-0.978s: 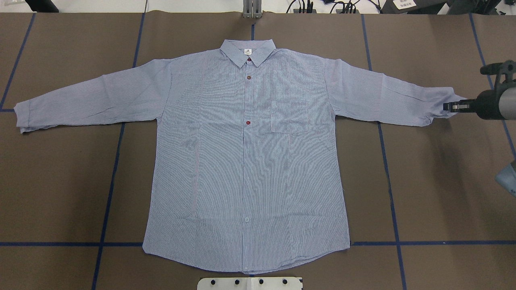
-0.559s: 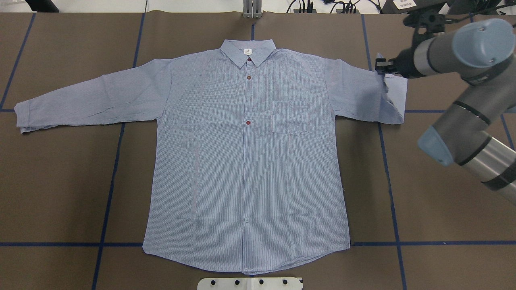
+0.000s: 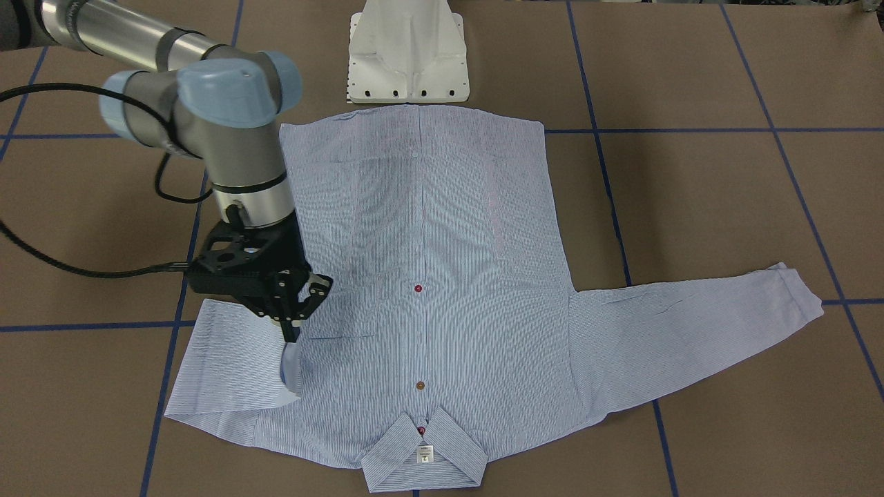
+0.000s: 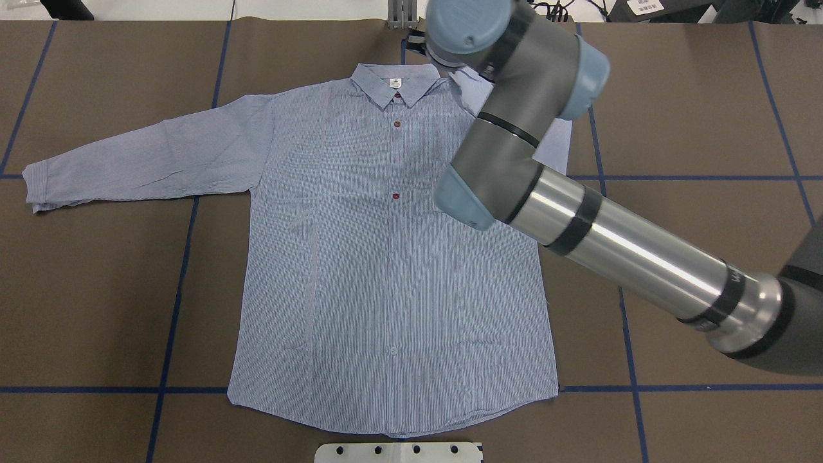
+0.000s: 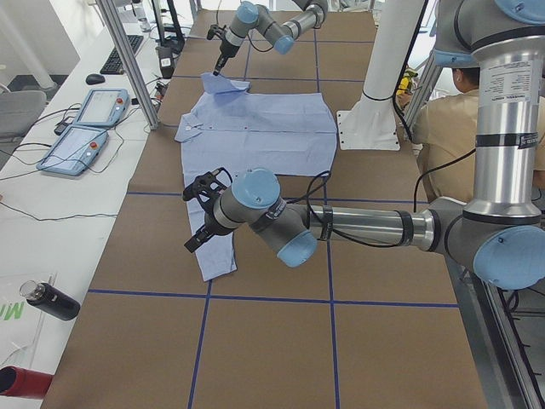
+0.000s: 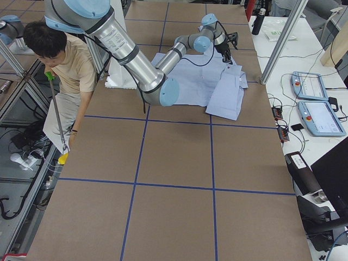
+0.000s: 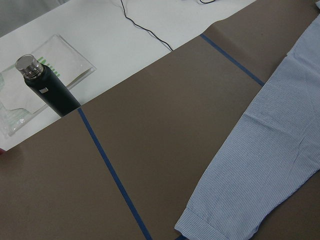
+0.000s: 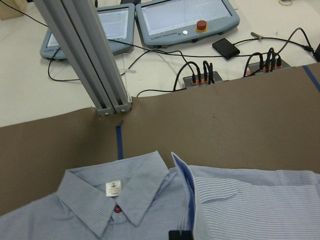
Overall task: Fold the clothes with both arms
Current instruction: 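Carry the held sleeve across the shirt front toward the collar with the right gripper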
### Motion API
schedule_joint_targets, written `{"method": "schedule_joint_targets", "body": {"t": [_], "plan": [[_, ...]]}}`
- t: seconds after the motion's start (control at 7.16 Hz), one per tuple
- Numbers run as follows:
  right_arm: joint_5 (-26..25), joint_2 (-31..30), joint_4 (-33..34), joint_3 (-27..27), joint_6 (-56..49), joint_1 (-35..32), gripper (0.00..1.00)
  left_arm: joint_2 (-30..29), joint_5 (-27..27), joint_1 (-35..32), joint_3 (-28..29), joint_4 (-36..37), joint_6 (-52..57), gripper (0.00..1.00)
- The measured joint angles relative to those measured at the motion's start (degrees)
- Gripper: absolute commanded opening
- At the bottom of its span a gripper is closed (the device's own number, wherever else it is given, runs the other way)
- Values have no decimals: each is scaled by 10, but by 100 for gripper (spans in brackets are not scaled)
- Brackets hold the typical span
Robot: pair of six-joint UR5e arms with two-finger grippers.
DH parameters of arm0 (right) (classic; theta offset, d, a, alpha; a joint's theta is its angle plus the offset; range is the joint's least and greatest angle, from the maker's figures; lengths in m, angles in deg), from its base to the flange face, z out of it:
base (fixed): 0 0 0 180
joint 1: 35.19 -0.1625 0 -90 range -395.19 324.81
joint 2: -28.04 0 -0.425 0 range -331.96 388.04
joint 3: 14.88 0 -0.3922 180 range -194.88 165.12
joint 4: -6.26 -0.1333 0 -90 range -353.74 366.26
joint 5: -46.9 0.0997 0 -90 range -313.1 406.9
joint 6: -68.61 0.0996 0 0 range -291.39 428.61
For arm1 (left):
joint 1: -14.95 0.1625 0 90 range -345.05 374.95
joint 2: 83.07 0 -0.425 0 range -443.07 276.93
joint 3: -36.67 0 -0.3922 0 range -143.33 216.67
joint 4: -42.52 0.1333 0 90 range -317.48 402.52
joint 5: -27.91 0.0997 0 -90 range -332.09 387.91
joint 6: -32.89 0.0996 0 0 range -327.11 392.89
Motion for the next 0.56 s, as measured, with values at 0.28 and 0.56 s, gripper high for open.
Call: {"method": "schedule_joint_targets", "body": {"t": [0.28, 0.56], "plan": [[-45, 110, 4, -112, 44, 16, 0, 0, 0, 0, 0, 0, -1, 100], [-97, 161, 3, -191, 89, 50, 0, 5, 0, 0, 0, 0, -1, 100]]}}
